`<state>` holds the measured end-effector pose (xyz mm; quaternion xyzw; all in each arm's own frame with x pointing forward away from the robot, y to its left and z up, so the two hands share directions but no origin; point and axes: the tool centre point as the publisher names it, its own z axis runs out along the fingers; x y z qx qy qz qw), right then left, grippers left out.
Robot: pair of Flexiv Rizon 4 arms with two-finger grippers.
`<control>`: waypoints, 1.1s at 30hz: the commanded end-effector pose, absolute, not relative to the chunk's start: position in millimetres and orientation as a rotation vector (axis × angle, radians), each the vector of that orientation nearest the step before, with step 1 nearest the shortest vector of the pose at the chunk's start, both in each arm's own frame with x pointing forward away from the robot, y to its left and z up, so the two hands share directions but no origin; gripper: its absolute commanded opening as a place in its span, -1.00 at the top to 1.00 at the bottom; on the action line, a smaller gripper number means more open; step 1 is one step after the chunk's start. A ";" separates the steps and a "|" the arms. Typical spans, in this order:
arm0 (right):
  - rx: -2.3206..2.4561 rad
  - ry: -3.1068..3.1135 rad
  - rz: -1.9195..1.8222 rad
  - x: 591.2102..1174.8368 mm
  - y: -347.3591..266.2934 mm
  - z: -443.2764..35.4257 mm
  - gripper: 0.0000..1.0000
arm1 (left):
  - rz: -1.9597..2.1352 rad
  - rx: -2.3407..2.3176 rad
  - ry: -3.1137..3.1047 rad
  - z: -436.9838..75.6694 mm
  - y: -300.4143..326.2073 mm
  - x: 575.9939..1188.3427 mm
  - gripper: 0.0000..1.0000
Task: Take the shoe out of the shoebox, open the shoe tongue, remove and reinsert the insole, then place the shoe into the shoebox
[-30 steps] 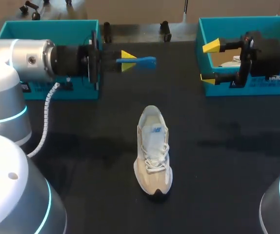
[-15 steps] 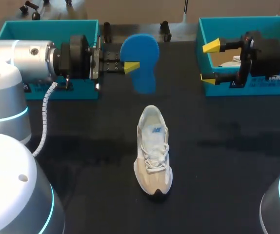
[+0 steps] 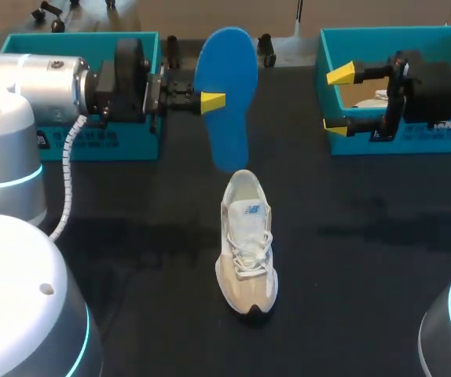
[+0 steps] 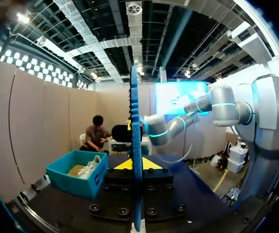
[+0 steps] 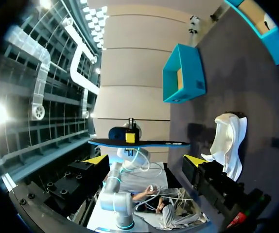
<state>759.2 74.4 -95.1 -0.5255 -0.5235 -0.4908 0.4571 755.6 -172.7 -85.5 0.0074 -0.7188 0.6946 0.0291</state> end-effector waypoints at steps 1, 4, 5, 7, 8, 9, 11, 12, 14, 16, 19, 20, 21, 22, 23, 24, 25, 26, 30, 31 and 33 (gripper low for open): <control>-1.296 -1.289 -1.211 759.2 75.9 -95.7 -1.00 | 1.992 0.255 -2.108 -89.0 -171.5 755.4 1.00; -1.296 -1.289 -1.211 759.2 75.9 -95.7 -1.00 | 1.950 0.392 -2.009 -89.0 -171.6 757.4 1.00; -1.296 -1.289 -1.211 759.2 75.9 -95.7 -1.00 | 1.918 0.425 -1.992 -89.1 -171.5 758.2 1.00; -1.296 -1.289 -1.211 759.2 75.9 -95.7 -1.00 | 1.890 0.482 -1.935 -89.7 -170.9 759.7 1.00; -1.296 -1.289 -1.211 759.2 75.9 -95.7 -1.00 | 1.861 0.519 -1.907 -90.1 -170.5 759.6 1.00; -1.296 -1.289 -1.211 759.2 75.9 -95.7 -1.00 | 1.837 0.548 -1.870 -90.6 -170.4 760.3 1.00; -1.296 -1.289 -1.211 759.2 75.9 -95.7 -1.00 | 1.781 0.612 -1.806 -92.1 -170.5 759.7 1.00; -1.296 -1.289 -1.211 759.2 75.9 -95.7 -1.00 | 1.746 0.638 -1.779 -92.7 -170.7 759.6 1.00; -1.296 -1.289 -1.211 759.2 75.9 -95.7 -1.00 | 1.689 0.697 -1.719 -93.8 -171.5 760.4 1.00; -1.296 -1.289 -1.211 759.2 75.9 -95.7 -1.00 | 1.624 0.747 -1.685 -96.2 -172.8 760.1 1.00; -1.296 -1.289 -1.211 759.2 75.9 -95.7 -1.00 | 1.561 0.825 -1.630 -102.8 -175.8 761.0 1.00; -1.296 -1.289 -1.211 759.2 75.9 -95.7 -1.00 | 1.544 0.865 -1.580 -105.3 -176.7 762.4 1.00; -1.296 -1.289 -1.211 759.2 75.9 -95.7 -1.00 | 1.525 0.907 -1.538 -107.2 -177.6 764.0 1.00; -1.296 -1.289 -1.211 759.2 75.9 -95.7 -1.00 | 1.503 0.941 -1.497 -109.8 -178.6 765.5 1.00; -1.296 -1.289 -1.211 759.2 75.9 -95.7 -1.00 | 1.486 0.973 -1.454 -112.7 -179.4 767.9 1.00; -1.295 -1.299 -1.190 760.6 79.0 -94.1 -1.00 | 1.475 0.990 -1.445 -117.1 -180.3 769.9 1.00; -1.296 -1.298 -1.184 761.2 82.1 -93.2 -1.00 | 1.467 1.005 -1.425 -119.1 -180.8 770.9 1.00; -1.323 -1.283 -1.172 761.1 85.3 -92.2 -1.00 | 1.455 1.018 -1.400 -122.6 -181.9 772.3 1.00; -1.416 -1.325 -1.133 758.0 98.5 -80.6 -1.00 | 1.391 1.117 -1.269 -132.6 -186.9 776.5 1.00; -1.437 -1.328 -1.133 756.7 101.0 -77.6 -1.00 | 1.388 1.130 -1.263 -135.0 -188.0 777.6 1.00; -1.469 -1.334 -1.141 755.3 106.6 -73.5 -1.00 | 1.380 1.176 -1.223 -139.5 -190.0 779.8 1.00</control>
